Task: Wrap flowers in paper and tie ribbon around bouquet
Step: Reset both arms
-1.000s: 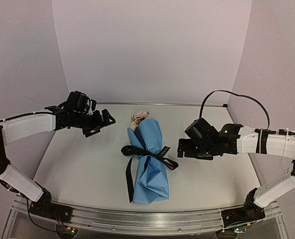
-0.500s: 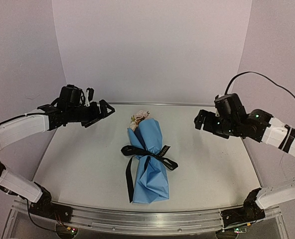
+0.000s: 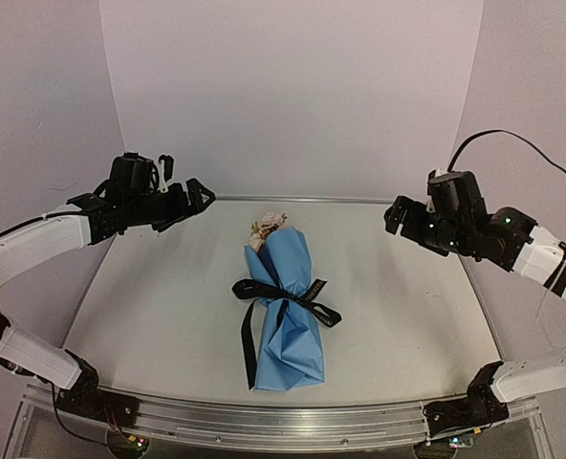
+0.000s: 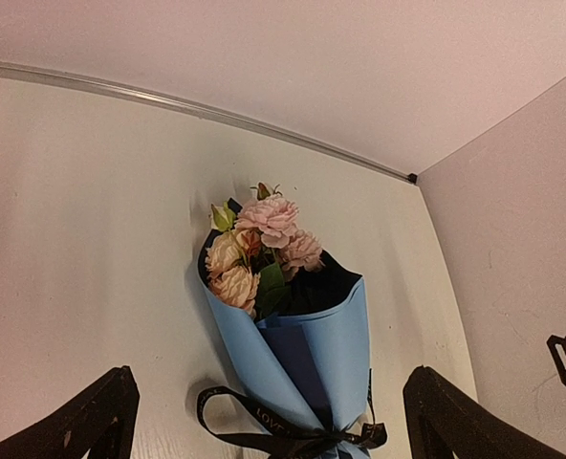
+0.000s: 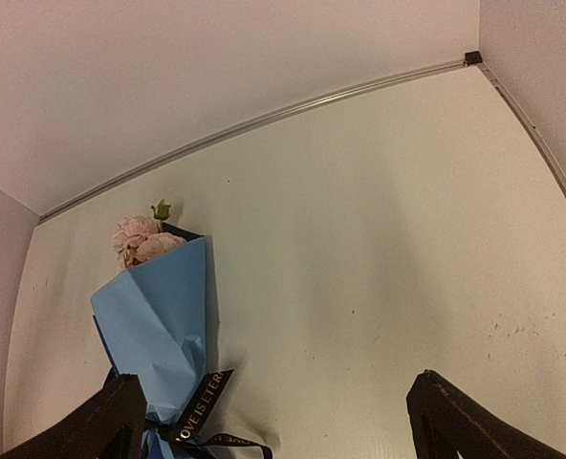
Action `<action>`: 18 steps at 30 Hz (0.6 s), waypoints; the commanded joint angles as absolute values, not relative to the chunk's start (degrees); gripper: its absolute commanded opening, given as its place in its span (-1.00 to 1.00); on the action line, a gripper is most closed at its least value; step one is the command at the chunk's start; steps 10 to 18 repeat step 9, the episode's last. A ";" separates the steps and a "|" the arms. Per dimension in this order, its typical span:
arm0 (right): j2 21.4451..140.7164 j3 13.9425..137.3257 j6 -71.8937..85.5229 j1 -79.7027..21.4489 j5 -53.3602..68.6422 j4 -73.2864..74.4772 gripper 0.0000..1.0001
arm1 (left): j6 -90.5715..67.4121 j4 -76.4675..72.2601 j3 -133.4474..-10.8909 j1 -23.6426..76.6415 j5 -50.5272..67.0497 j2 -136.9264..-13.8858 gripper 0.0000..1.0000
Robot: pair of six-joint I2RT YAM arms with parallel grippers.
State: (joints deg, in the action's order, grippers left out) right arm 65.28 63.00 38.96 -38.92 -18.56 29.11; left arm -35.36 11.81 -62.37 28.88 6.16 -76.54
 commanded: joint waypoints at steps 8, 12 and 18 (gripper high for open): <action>65.06 62.76 38.65 -38.85 -19.86 26.69 0.96 | -32.86 8.80 -62.58 29.02 4.64 -73.21 0.99; 65.16 62.75 38.71 -38.85 -19.83 26.65 0.96 | -32.88 8.97 -62.63 29.01 4.52 -73.20 0.99; 65.16 62.75 38.71 -38.85 -19.83 26.65 0.96 | -32.88 8.97 -62.63 29.01 4.52 -73.20 0.99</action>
